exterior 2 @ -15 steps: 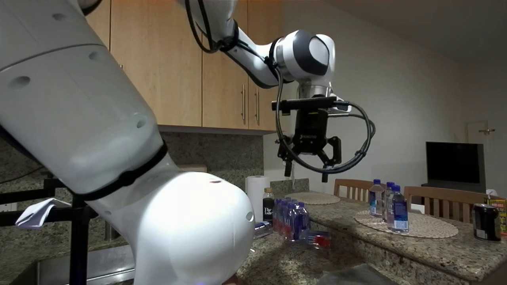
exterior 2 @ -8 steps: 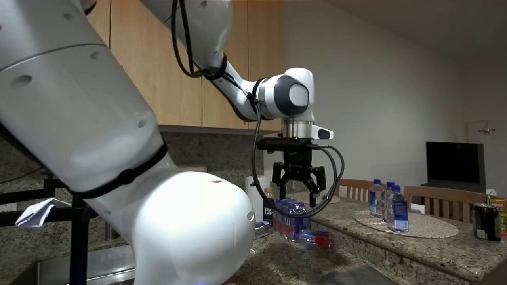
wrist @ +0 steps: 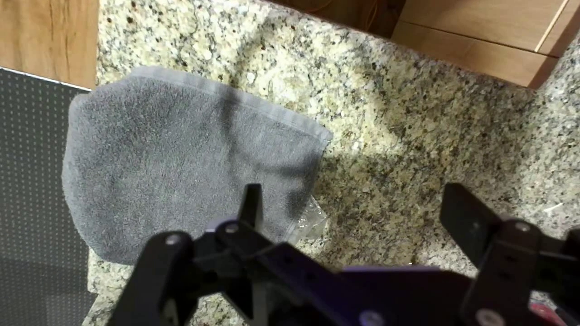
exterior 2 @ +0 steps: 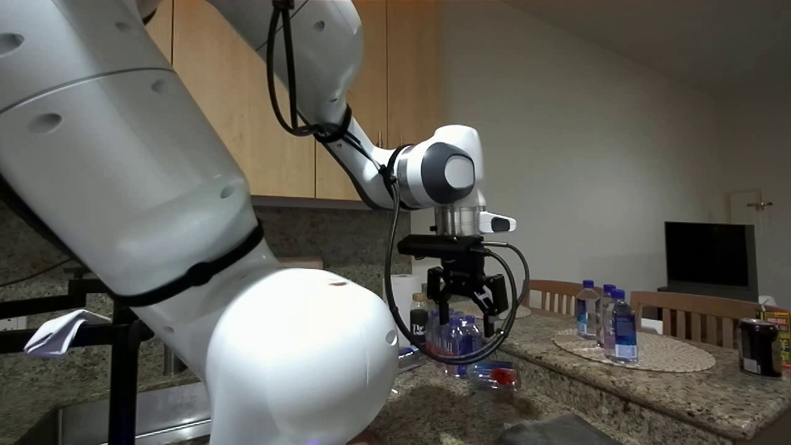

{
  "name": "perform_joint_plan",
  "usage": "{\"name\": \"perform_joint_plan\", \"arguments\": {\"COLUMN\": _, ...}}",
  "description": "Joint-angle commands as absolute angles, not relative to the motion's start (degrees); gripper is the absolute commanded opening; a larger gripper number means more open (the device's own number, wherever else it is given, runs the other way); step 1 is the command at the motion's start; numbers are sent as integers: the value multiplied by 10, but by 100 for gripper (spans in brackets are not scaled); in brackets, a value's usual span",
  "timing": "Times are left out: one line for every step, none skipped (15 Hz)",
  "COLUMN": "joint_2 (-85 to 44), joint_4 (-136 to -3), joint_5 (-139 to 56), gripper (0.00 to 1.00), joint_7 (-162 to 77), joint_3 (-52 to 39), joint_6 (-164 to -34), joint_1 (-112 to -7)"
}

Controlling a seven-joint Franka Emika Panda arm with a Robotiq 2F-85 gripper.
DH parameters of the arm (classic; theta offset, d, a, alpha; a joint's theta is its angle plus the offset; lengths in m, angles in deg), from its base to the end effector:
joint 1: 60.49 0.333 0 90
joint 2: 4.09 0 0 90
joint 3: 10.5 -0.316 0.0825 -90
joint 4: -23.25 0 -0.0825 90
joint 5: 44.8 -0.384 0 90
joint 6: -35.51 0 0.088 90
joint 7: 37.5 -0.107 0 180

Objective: Move the Gray towel to the left

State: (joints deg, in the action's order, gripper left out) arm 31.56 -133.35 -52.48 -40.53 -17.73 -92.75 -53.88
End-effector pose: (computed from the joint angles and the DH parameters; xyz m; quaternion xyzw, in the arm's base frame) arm 0.3454 0.0867 0.4146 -0.9968 -0.0466 -0.0600 0.0268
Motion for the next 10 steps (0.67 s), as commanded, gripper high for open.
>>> {"name": "perform_joint_plan", "arguments": {"joint_2": 315, "joint_4": -1337, "joint_5": -507, "gripper": 100, "joint_7": -415, "joint_3": -182, "joint_6": -940, "joint_1": -540}}
{"name": "perform_joint_plan", "arguments": {"joint_2": 311, "joint_4": -1336, "joint_5": -504, "gripper": 100, "joint_7": -414, "joint_3": -183, "joint_6": -942, "joint_1": -539}}
{"name": "perform_joint_plan", "arguments": {"joint_2": 299, "joint_4": -1334, "joint_5": -502, "gripper": 100, "joint_7": -411, "joint_3": -186, "joint_6": -949, "joint_1": -536}}
{"name": "perform_joint_plan", "arguments": {"joint_2": 292, "joint_4": -1332, "joint_5": -504, "gripper": 100, "joint_7": -411, "joint_3": -187, "joint_6": -952, "joint_1": -534}}
{"name": "perform_joint_plan", "arguments": {"joint_2": 282, "joint_4": -1330, "joint_5": -504, "gripper": 100, "joint_7": -409, "joint_3": -189, "joint_6": -959, "joint_1": -531}}
{"name": "perform_joint_plan", "arguments": {"joint_2": 273, "joint_4": -1329, "joint_5": -503, "gripper": 100, "joint_7": -409, "joint_3": -192, "joint_6": -964, "joint_1": -529}}
{"name": "perform_joint_plan", "arguments": {"joint_2": 258, "joint_4": -1328, "joint_5": -499, "gripper": 100, "joint_7": -412, "joint_3": -199, "joint_6": -977, "joint_1": -528}}
{"name": "perform_joint_plan", "arguments": {"joint_2": 245, "joint_4": -1327, "joint_5": -491, "gripper": 100, "joint_7": -417, "joint_3": -207, "joint_6": -989, "joint_1": -529}}
{"name": "perform_joint_plan", "arguments": {"joint_2": 225, "joint_4": -1325, "joint_5": -482, "gripper": 100, "joint_7": -426, "joint_3": -216, "joint_6": -1006, "joint_1": -532}}
{"name": "perform_joint_plan", "arguments": {"joint_2": 206, "joint_4": -1325, "joint_5": -466, "gripper": 100, "joint_7": -443, "joint_3": -229, "joint_6": -1030, "joint_1": -540}}
